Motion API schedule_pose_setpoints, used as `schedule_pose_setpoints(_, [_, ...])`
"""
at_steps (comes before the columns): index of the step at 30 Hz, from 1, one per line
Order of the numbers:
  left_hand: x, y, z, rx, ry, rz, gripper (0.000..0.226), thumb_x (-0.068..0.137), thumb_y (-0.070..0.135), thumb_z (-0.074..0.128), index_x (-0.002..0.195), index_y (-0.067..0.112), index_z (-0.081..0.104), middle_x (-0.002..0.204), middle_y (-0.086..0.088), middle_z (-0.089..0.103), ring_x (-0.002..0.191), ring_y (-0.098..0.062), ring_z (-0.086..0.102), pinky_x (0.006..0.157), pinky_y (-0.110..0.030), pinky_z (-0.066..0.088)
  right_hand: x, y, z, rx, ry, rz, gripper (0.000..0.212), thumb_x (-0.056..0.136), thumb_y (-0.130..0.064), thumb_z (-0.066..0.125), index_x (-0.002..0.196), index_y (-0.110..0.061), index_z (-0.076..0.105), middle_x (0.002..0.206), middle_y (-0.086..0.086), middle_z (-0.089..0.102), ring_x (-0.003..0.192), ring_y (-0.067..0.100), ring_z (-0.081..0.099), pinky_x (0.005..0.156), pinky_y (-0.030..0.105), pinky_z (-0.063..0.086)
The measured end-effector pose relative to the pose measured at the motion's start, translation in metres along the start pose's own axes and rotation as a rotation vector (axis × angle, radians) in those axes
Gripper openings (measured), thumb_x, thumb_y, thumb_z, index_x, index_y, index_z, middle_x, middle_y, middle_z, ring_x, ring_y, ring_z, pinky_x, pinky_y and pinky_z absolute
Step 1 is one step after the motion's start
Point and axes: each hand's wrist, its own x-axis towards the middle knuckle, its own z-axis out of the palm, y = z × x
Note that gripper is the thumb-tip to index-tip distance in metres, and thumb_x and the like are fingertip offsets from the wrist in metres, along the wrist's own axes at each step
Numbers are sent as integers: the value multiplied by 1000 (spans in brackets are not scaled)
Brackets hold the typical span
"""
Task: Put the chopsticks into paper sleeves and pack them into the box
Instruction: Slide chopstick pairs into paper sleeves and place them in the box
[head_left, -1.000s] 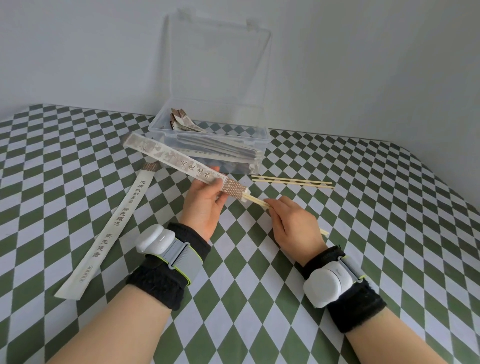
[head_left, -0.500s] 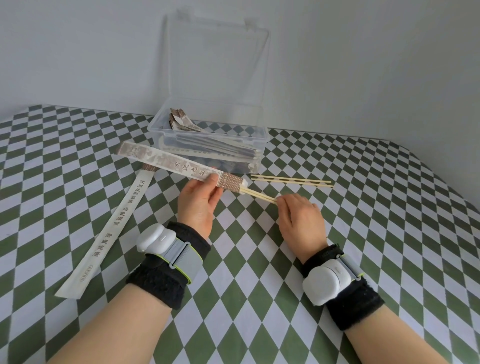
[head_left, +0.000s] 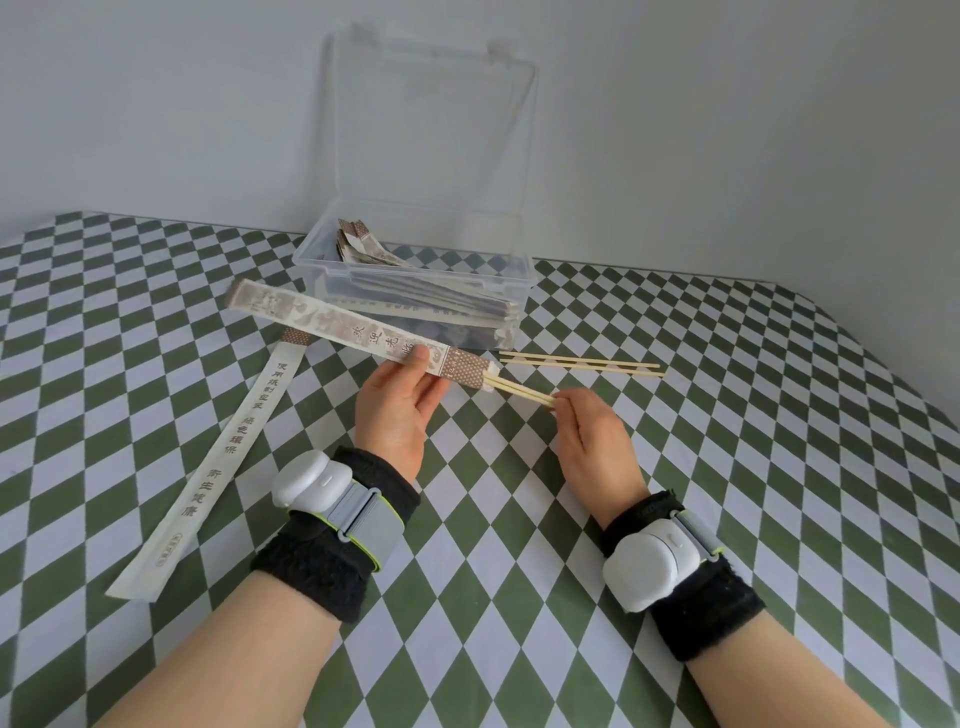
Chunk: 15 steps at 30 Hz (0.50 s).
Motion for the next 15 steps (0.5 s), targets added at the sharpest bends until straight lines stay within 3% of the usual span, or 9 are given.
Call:
schedule_pose_setpoints(8, [-2,-5,2,168,-140,-125,12,90,7,57,96,13,65,97,-5,71,90,-15,69,73,-22,57,-2,-2,0,-2,-153,-69,23,98,-21,35,94,-14,56,73,-9,47,61,6,42,55,15,32])
schedule_pose_setpoints(15, [-1,0,1,59,-90,-116,11,94,14,51,102,15,58,103,-9,67,92,-17,66,66,-21,57,-3,-5,-3,158,-125,12,22,98,-23,36,89,-14,54,64,-3,47,55,11,39,54,32,37])
